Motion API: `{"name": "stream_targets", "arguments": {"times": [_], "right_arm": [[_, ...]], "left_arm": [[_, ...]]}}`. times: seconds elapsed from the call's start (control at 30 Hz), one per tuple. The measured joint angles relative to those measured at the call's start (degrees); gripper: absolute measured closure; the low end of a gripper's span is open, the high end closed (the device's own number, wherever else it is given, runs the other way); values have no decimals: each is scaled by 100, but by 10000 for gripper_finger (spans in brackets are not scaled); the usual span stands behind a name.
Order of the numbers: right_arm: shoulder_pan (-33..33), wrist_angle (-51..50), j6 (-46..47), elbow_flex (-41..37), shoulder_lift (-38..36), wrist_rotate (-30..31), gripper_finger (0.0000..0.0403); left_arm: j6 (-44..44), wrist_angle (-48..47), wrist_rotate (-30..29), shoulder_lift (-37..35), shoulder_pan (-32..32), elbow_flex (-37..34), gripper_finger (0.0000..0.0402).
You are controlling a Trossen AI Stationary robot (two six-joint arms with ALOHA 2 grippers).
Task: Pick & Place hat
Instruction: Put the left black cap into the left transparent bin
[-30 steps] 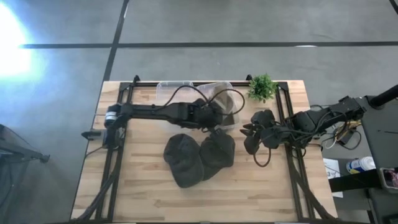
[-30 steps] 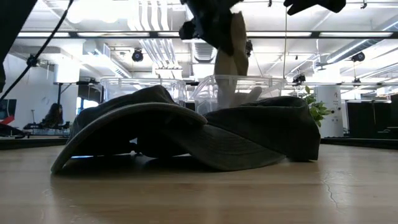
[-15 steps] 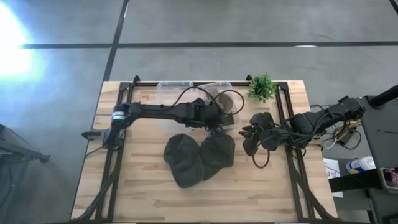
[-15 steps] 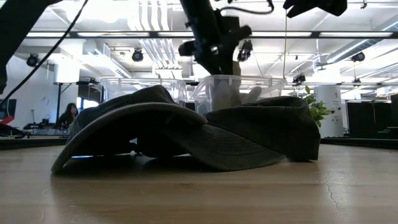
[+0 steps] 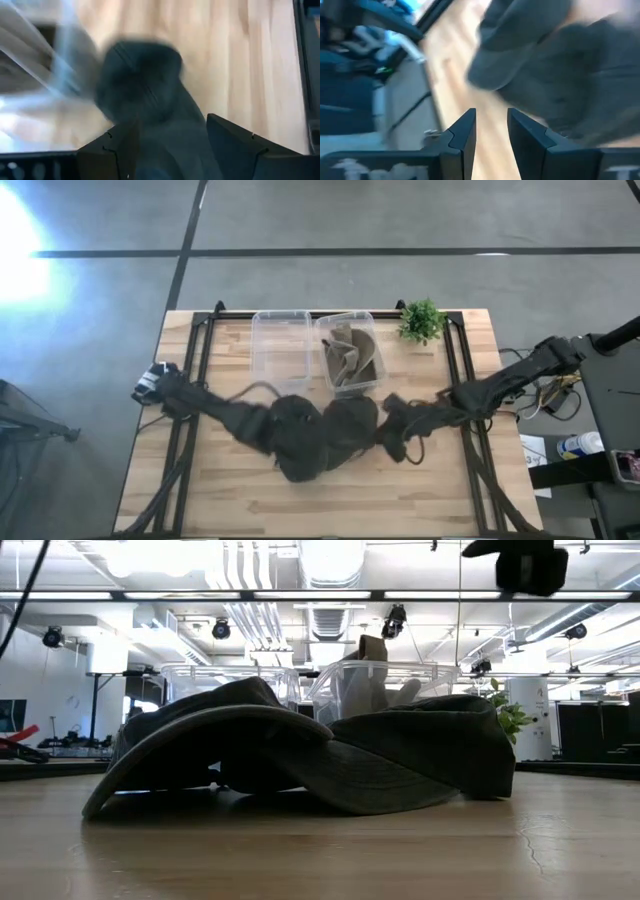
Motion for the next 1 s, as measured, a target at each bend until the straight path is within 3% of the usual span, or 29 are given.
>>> {"name": "stream_targets", "arguments": {"times": [0.2,0.43,0.6,0.83,1.0], "right_arm": [[-2,2136,427,-437,1088,-608,296],[-2,2651,1174,-39,2575,-857,296],[-2,2668,1251,486,3350,-1032,289],[-42,2915,1144,982,3996,-984,260],[-78,3215,1318,1091,4212,-1080,247]], "left_arm": [[-1371,-67,112,-21,-562,-1431,184],[-3242,-301,-55,-195,-692,-2610,184],[-3403,70,-17,-198,-693,-3210,184],[-3784,1958,383,-201,-692,-4069,184],[-4050,2508,470,-195,-700,-4260,184]]}}
